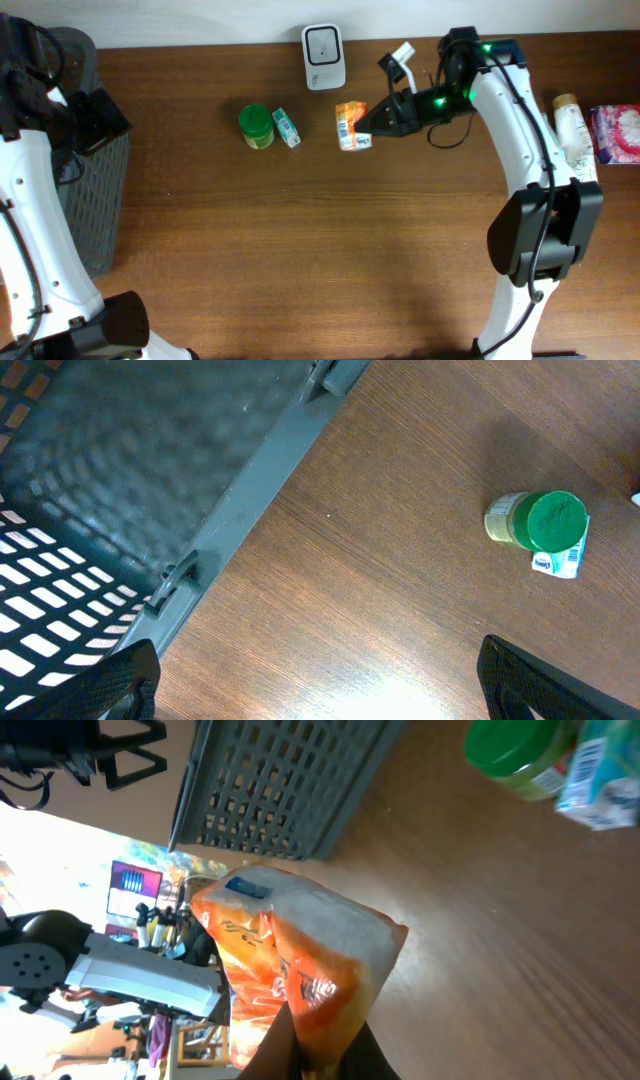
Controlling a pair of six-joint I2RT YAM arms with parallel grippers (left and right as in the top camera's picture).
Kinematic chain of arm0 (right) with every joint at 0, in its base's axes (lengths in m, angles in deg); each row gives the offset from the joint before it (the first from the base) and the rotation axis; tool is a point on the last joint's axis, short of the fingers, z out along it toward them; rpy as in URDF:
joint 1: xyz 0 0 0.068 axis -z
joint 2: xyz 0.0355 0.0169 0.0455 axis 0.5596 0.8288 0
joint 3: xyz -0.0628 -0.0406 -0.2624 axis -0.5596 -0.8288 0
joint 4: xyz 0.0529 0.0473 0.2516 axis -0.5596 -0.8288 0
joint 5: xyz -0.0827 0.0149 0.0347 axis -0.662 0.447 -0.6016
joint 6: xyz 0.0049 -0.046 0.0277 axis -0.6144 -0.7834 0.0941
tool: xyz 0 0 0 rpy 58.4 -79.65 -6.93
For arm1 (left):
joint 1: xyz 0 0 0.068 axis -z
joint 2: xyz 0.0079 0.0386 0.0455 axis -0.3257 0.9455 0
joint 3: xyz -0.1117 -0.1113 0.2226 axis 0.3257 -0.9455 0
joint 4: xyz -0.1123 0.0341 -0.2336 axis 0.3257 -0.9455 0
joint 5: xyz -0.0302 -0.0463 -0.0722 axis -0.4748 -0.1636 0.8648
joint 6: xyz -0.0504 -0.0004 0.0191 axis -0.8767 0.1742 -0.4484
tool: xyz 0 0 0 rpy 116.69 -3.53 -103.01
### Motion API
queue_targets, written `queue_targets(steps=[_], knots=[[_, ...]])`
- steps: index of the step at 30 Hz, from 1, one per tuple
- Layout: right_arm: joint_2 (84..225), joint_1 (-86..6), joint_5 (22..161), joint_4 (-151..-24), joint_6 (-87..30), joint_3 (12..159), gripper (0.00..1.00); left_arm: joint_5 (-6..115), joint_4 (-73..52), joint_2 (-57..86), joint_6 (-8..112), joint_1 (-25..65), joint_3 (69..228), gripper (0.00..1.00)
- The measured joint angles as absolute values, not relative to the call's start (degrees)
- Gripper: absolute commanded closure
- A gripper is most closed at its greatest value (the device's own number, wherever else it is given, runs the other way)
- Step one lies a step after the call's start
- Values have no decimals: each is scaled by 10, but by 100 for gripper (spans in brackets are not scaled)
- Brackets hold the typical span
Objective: Scan the item barcode
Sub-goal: 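Lift the orange box toward the scanner, then hold the orange box in front of the scanner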
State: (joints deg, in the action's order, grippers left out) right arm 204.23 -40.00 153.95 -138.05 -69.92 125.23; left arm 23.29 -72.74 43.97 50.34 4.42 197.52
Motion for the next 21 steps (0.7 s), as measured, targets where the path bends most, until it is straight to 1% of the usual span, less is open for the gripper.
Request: queue_targets(steps=[4, 12, 21], knots=[[2042, -421, 1555, -1389, -699, 1252, 96, 233, -727, 440, 503, 44, 1975, 1], [2046, -421, 1550, -1365, -699, 1252, 96, 233, -727, 440, 503, 44, 1975, 1], [2055, -421, 1546, -1369, -677, 1252, 96, 233, -727, 440, 503, 44, 1975, 1]])
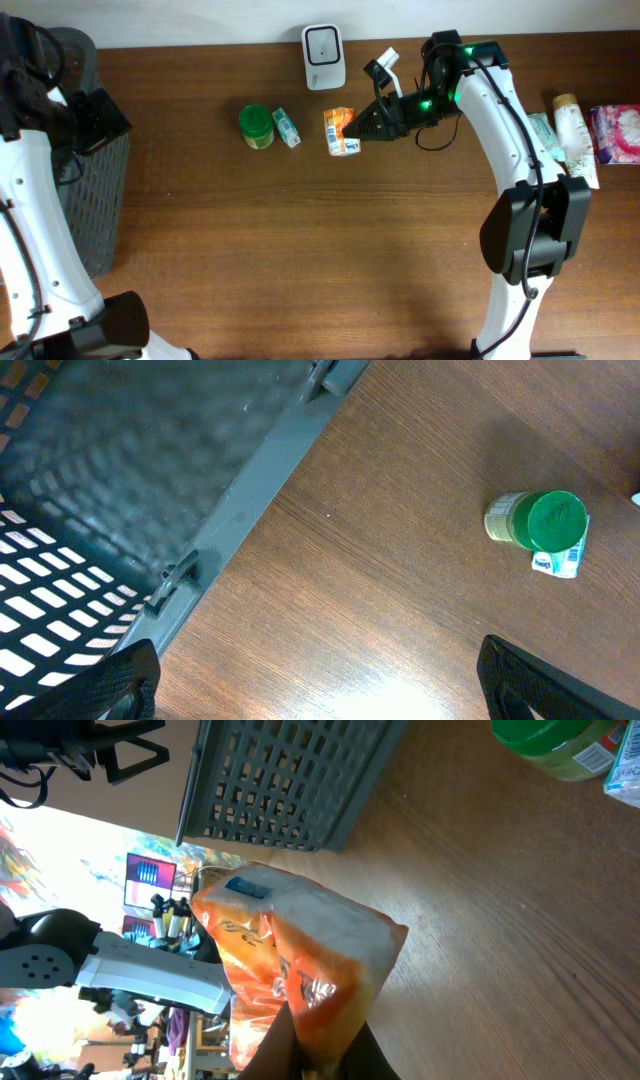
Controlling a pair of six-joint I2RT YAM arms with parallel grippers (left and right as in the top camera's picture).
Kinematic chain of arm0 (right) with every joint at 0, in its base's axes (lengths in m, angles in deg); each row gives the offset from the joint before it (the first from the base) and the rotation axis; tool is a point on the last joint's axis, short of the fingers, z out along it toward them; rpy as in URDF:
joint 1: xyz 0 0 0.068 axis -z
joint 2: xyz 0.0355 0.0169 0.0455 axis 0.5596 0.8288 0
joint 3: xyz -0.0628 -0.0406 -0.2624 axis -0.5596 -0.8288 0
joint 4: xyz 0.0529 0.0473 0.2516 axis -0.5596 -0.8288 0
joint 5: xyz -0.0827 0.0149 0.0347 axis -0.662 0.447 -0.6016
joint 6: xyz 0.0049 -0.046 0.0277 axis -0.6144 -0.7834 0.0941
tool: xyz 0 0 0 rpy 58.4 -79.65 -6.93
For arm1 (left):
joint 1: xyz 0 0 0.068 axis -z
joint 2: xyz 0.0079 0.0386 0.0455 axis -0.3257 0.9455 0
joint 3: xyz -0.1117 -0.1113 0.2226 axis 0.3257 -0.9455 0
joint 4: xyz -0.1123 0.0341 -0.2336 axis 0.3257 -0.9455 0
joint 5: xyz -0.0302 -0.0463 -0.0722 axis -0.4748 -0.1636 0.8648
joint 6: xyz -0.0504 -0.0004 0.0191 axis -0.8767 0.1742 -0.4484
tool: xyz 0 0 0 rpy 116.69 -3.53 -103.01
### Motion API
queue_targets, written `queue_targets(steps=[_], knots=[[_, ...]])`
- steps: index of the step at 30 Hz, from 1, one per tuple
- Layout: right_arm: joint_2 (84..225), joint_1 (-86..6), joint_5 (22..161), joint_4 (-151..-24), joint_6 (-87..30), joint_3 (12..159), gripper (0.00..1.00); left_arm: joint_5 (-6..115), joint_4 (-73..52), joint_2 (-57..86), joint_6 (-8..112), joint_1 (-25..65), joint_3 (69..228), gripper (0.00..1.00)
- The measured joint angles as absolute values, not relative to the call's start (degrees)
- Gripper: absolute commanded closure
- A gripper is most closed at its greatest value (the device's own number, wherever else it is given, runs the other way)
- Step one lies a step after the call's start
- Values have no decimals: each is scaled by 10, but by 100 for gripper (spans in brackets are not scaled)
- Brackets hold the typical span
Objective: Scan the item barcode
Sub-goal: 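Hold the orange box in front of the scanner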
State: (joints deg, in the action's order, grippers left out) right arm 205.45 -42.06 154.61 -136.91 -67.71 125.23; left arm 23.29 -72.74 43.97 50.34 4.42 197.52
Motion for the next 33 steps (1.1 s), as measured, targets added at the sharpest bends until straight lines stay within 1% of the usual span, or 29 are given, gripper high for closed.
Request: queue_targets(steps=[8, 11, 13, 15, 17, 19, 20, 21, 22, 23, 25, 26, 27, 28, 29, 33], knots=[[2055, -425, 1546, -1379, -683, 1252, 96, 233, -727, 440, 503, 44, 1975, 1], [2055, -425, 1543, -1321, -670, 1252, 96, 233, -727, 440, 503, 44, 1975, 1], [2055, -426, 1520, -1265, -635, 1252, 96, 233, -727, 440, 503, 44, 1975, 1], [2055, -432, 1410, -1169, -539, 1252, 96, 233, -727, 440, 503, 44, 1975, 1], [2056, -451, 1233, -1098, -443, 1252, 96, 233, -727, 440, 503, 44, 1975, 1], [2057, -471, 1104, -1030, -404, 1251, 96, 233, -728, 440, 503, 44, 1975, 1], [2058, -491, 989, -976, -383, 1251, 96, 233, -728, 440, 503, 44, 1975, 1], [2058, -500, 937, -942, -385, 1249, 96, 233, -727, 440, 503, 44, 1975, 1], [2064, -512, 880, -886, -400, 1251, 96, 233, -729, 440, 503, 44, 1975, 1], [2069, -523, 841, -857, -421, 1251, 96, 233, -728, 440, 503, 44, 1975, 1], [2089, -544, 784, -782, -503, 1251, 96, 233, -727, 440, 503, 44, 1975, 1], [2107, -551, 770, -728, -554, 1254, 96, 233, -727, 440, 503, 44, 1975, 1], [2117, -553, 764, -716, -579, 1254, 96, 233, -727, 440, 503, 44, 1975, 1], [2136, -558, 747, -675, -621, 1254, 96, 233, -727, 440, 503, 44, 1975, 1], [2172, -561, 720, -623, -698, 1254, 96, 233, -728, 440, 503, 44, 1975, 1], [2228, -561, 692, -511, -851, 1253, 96, 233, -727, 440, 503, 44, 1975, 1]])
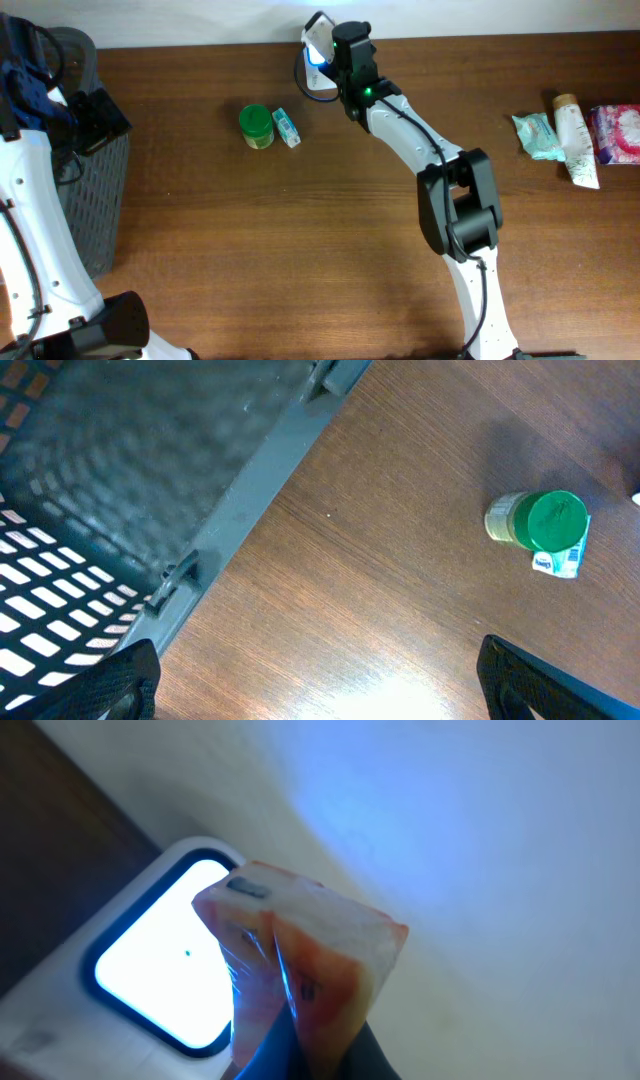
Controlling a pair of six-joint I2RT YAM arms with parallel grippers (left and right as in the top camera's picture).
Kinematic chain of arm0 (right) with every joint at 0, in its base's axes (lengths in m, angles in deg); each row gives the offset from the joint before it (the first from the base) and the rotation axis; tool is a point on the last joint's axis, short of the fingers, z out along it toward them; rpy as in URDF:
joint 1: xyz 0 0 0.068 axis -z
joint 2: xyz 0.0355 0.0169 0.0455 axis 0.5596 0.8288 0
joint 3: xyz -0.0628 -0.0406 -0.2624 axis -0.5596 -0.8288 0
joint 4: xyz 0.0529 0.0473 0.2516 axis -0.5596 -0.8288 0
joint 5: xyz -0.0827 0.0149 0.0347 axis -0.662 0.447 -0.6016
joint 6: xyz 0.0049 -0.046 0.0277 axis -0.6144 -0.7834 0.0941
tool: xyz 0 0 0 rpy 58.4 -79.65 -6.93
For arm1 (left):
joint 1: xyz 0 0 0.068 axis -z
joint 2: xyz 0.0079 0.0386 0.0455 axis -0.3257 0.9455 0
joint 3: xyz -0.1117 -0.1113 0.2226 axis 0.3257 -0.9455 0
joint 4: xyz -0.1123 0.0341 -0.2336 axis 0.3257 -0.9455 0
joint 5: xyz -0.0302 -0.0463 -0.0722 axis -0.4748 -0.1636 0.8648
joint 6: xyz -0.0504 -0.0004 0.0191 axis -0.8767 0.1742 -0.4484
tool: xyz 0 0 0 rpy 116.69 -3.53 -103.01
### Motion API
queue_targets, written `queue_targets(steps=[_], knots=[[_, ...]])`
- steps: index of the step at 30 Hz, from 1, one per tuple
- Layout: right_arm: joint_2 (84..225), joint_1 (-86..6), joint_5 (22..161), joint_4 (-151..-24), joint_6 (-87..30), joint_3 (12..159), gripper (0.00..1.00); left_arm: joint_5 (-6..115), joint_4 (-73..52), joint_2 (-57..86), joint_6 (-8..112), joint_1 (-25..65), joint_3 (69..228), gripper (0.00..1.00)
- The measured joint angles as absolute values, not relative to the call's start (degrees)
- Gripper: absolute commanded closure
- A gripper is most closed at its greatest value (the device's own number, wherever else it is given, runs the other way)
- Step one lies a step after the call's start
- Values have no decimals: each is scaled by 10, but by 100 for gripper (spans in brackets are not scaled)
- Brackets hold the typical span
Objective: Scan the item barcode
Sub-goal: 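Hold the orange box in front of the scanner, then carry the orange box right and drop it on the pile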
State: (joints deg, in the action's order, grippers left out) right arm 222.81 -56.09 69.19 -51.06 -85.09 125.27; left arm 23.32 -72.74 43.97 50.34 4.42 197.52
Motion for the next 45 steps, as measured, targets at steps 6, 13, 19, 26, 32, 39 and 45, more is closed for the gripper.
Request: queue_targets(steps=[6, 13, 19, 26, 32, 39, 45], knots=[[2245, -561, 692, -471, -937, 1253, 96, 233, -727, 440, 503, 44, 1975, 1], [2245, -564, 703, -470, -886, 1253, 96, 233, -727, 440, 503, 44, 1975, 1], [2244, -563, 641, -450, -754, 1253, 96, 233, -727, 440, 503, 44, 1975, 1], [2151, -454, 522, -788, -620, 1260, 96, 233, -728, 440, 503, 44, 1975, 1], [2140, -279, 507, -1041, -502, 1259, 96, 233, -728, 440, 503, 44, 1975, 1], [2140, -139, 594, -1103, -483, 1259, 40, 233, -727, 440, 503, 44, 1975, 1], [2139, -127, 655, -1107, -458, 1259, 22, 233, -727, 440, 503, 44, 1975, 1]])
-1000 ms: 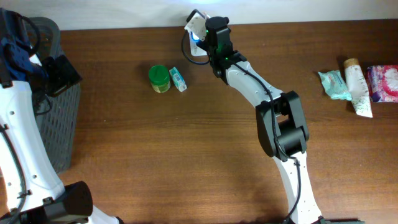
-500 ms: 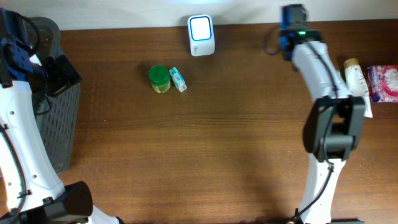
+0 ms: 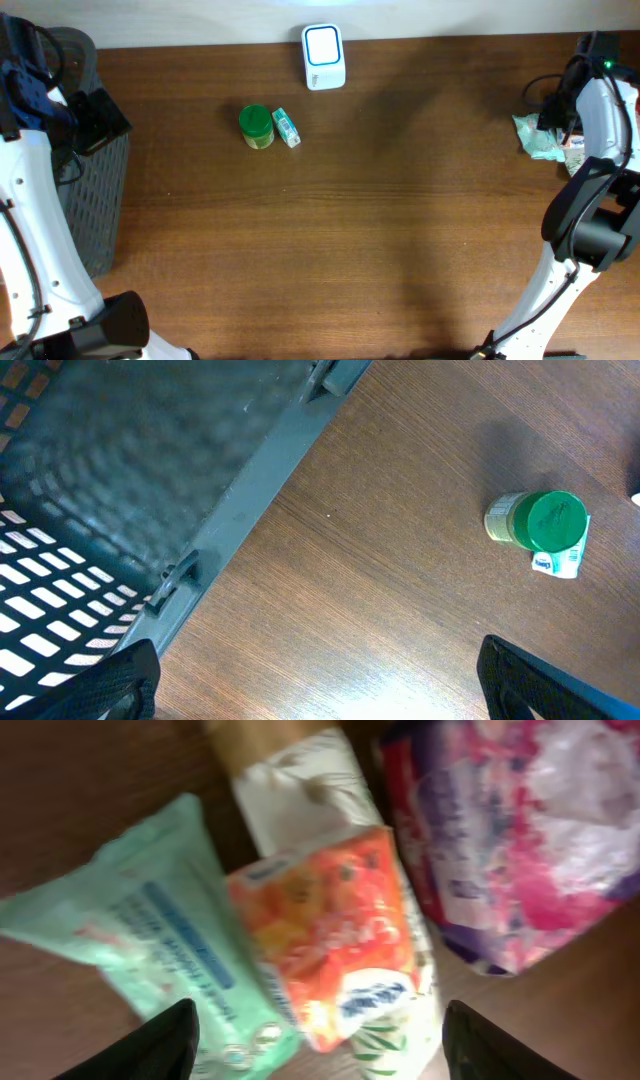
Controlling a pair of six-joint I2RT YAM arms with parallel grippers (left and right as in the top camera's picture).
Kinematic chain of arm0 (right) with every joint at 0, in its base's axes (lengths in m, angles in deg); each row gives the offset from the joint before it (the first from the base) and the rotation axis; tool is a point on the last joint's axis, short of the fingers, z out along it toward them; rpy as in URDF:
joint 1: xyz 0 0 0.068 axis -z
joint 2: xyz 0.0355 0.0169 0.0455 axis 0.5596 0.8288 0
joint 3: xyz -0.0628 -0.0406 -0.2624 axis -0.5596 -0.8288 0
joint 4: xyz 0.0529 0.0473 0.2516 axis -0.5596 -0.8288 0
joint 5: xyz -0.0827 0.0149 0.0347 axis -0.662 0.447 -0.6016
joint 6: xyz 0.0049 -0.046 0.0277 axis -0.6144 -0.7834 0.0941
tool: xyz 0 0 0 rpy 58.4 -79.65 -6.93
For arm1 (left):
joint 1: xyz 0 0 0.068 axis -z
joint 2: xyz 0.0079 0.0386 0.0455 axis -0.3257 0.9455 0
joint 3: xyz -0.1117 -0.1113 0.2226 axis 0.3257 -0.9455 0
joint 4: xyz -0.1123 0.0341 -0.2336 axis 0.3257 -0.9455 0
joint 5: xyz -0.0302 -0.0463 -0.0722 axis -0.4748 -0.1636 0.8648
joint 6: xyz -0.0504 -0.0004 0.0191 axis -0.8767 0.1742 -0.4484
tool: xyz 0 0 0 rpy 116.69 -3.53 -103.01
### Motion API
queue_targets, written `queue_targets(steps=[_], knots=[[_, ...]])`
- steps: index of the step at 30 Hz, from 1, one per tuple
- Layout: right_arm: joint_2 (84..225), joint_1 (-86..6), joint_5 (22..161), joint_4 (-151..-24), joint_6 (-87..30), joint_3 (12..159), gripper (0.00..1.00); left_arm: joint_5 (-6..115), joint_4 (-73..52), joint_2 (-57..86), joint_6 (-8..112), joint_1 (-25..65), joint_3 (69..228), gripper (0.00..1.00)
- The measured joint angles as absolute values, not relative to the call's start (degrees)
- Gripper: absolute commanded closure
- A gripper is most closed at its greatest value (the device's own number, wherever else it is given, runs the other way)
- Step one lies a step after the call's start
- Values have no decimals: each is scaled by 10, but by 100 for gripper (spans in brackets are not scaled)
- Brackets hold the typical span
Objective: Scan the item barcode
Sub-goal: 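Carry the orange box right and drop it on the pile, then reach the right gripper to the small teal box and grasp it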
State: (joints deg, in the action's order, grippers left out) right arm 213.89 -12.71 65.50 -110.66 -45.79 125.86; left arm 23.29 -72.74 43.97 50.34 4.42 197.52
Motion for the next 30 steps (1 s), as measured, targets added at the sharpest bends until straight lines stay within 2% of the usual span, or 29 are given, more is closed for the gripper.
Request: queue_targets(steps=[5, 10, 17, 18, 20, 23, 30], knots=[[2078, -158, 765, -1102, -451, 1257, 8, 233, -727, 440, 503, 44, 1975, 1], [1982, -249, 1038, -1109, -444, 1257, 3, 233, -727, 440, 503, 44, 1975, 1], [2037, -417, 1115, -1106, -442, 1257, 1, 233, -727, 440, 503, 44, 1975, 1], [2050, -433, 1114, -1096, -442, 1257, 2, 233, -728, 440, 503, 44, 1975, 1], [2076, -466, 1114, -1082, -442, 1257, 14, 233, -727, 440, 503, 44, 1975, 1], [2100, -517, 1114, -1052, -439, 1257, 22, 233, -728, 440, 503, 44, 1975, 1], [2147, -586, 1071, -942, -430, 1256, 23, 233, -728, 440, 503, 44, 1975, 1]])
